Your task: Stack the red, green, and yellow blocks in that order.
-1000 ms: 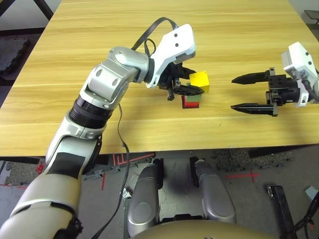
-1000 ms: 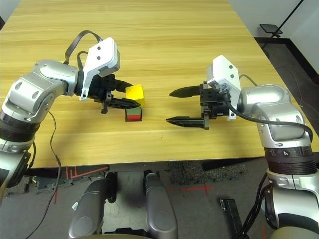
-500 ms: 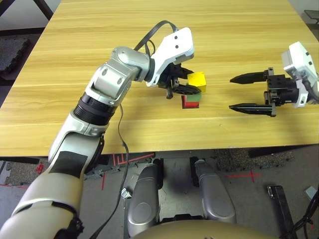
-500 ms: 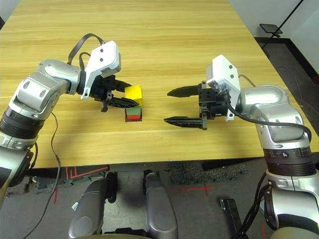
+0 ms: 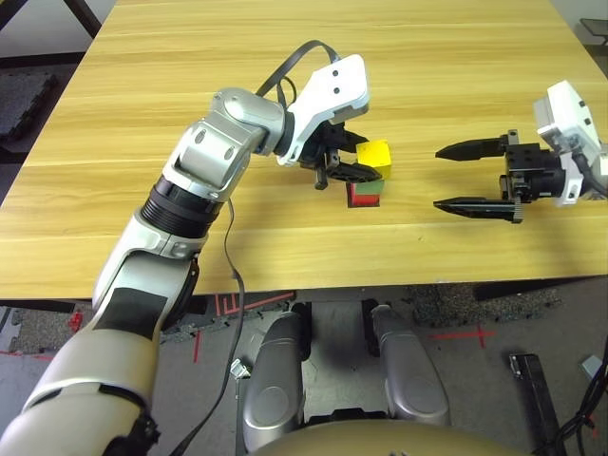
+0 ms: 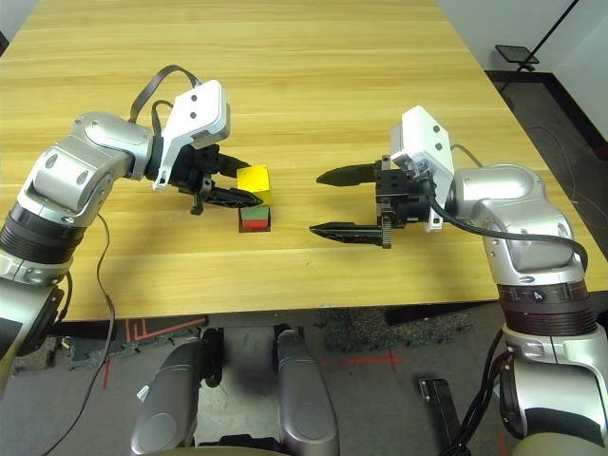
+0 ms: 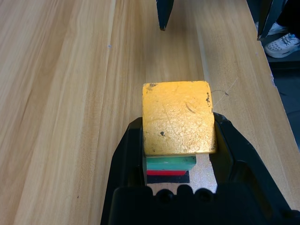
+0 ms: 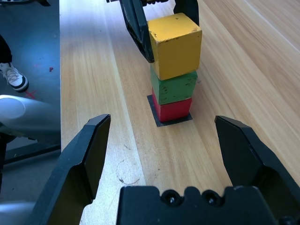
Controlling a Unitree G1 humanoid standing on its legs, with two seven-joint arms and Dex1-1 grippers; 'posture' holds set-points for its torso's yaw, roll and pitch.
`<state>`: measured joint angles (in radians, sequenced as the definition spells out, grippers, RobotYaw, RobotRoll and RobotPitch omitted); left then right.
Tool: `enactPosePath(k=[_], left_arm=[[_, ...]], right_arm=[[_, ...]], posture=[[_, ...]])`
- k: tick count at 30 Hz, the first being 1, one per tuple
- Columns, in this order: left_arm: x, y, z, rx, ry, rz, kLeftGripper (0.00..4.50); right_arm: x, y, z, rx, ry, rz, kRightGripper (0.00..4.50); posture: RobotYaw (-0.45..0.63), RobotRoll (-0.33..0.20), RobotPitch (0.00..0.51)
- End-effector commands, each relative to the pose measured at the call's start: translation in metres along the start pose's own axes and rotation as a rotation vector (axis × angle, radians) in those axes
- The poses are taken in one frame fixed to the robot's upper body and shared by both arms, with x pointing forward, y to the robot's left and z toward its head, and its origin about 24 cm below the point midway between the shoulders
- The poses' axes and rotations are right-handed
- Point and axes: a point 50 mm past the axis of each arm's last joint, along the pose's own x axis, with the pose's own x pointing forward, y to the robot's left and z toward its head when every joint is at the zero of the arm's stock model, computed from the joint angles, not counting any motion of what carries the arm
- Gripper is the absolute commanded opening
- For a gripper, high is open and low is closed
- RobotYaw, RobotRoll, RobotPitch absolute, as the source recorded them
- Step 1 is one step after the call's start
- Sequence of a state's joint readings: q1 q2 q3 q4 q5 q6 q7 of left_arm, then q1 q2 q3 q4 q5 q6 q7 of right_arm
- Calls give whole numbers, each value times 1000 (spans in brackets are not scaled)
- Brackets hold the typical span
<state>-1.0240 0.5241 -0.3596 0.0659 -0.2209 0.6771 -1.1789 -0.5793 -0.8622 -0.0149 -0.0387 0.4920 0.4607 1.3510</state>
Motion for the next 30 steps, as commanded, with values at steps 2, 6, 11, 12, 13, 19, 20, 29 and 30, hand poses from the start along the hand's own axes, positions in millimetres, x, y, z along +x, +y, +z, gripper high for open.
enactPosePath(k=[2,6,11,12,13,19,20,29,30], left_arm=[[2,-3,0,19,11,-20,1942],[2,-1,0,23,17,-19,1942],[3,0,1,22,16,-21,3220],[3,-1,1,23,18,-23,3547],[3,-1,2,22,17,-24,3932],[3,-1,1,20,22,-24,4464],[2,-1,0,21,30,-26,4464],[-22,-3,-6,-24,81,-19,4464],[-27,-3,-8,-34,95,-14,4464]], right_arm=[[2,1,0,-4,-5,8,4500],[2,1,1,-4,-9,7,4500],[3,1,1,-5,-15,1,4500],[3,1,1,-5,-16,0,4500],[3,0,1,-6,-16,-1,4500],[4,-1,0,-6,-21,-4,4500],[4,-1,0,-6,-21,-4,4500],[4,-3,-1,-6,-18,1,4500],[4,-3,-1,-6,-16,2,4500]], posture=[[238,91,264],[237,91,263],[236,95,263],[237,94,264],[237,94,264],[242,96,264],[242,96,264],[257,97,263],[260,97,262]])
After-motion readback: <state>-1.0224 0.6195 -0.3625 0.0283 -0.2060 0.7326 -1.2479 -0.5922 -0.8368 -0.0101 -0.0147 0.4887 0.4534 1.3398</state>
